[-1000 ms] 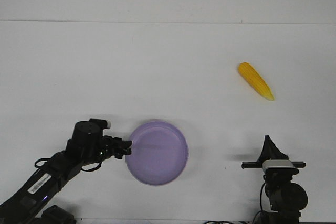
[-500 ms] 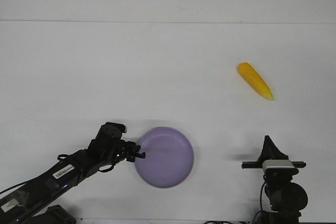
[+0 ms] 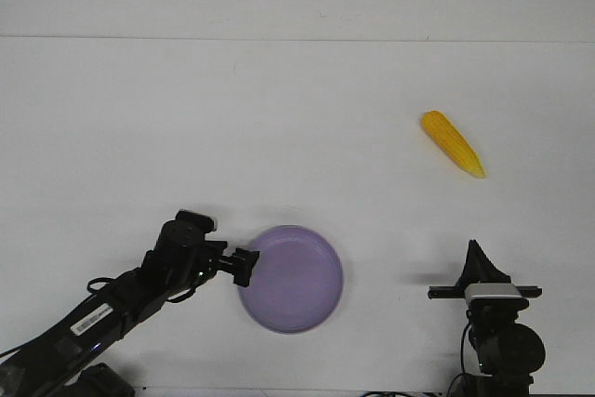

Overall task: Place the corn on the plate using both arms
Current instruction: 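Release the plate and pull the left gripper back, then reach the right gripper forward and grasp the yellow corn cob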

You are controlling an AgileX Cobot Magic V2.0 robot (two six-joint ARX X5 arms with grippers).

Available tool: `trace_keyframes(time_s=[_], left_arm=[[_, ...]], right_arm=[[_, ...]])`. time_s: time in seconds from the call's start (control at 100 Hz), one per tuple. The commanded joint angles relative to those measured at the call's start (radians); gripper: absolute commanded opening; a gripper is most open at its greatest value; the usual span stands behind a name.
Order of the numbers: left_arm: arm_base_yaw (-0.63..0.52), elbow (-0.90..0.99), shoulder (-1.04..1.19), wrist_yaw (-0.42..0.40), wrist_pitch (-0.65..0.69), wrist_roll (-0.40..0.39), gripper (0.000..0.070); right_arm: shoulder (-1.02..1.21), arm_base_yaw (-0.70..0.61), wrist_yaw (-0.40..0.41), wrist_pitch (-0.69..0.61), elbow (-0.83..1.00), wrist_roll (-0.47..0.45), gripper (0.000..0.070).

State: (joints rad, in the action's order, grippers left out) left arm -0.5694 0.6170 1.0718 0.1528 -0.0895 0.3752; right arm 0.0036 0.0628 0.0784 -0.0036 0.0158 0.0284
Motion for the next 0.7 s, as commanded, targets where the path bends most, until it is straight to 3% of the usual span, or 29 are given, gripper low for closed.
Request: trace_keyframes(time_s=[0.0,0.09,0.19,0.32,0.39,0.46,0.51,0.62,0.69], left_arm=[[-0.004,0.021,-0.076,-0.003,0.003,-0.036,0.0533],[-0.004,0.021,-0.215,-0.008,-0.023,-0.079,0.0532],[-0.004,0.020,-0.372,-0.050,-0.101,-0.101,0.0532],[-0.004,0.019,-0.544,-0.122,-0.229,-0.110,0.0532],[-0.004,0.019,-0.608,-0.154,-0.285,-0.105,0.0532],[-0.004,0.019,-0.649,-0.167,-0.322,-0.100,0.0532],[-0.004,0.019,-0.667,-0.173,-0.339,-0.098,0.0532],[-0.004,0.019,-0.677,-0.173,-0.359,-0.098,0.0532],[-0.004,0.019,-0.673,-0.173,-0.361,-0.098,0.0532]], right_arm=[[-0.002,0.002,0.014,0.025,-0.003,-0.057,0.0012],[-0.002,0.002,0.082,0.024,-0.003,-0.251,0.0012],[-0.002,0.002,0.077,0.050,-0.003,-0.283,0.0012],[-0.002,0.002,0.076,0.127,0.021,-0.438,0.0004],[0.008,0.001,0.004,0.085,0.093,-0.458,0.0003],[0.068,0.000,-0.051,0.029,0.187,-0.418,0.0011],[0.136,0.000,-0.053,-0.005,0.260,-0.359,0.0100],[0.351,0.000,-0.052,-0.071,0.422,-0.271,0.0493],[0.512,0.000,-0.049,-0.119,0.527,-0.227,0.0546]])
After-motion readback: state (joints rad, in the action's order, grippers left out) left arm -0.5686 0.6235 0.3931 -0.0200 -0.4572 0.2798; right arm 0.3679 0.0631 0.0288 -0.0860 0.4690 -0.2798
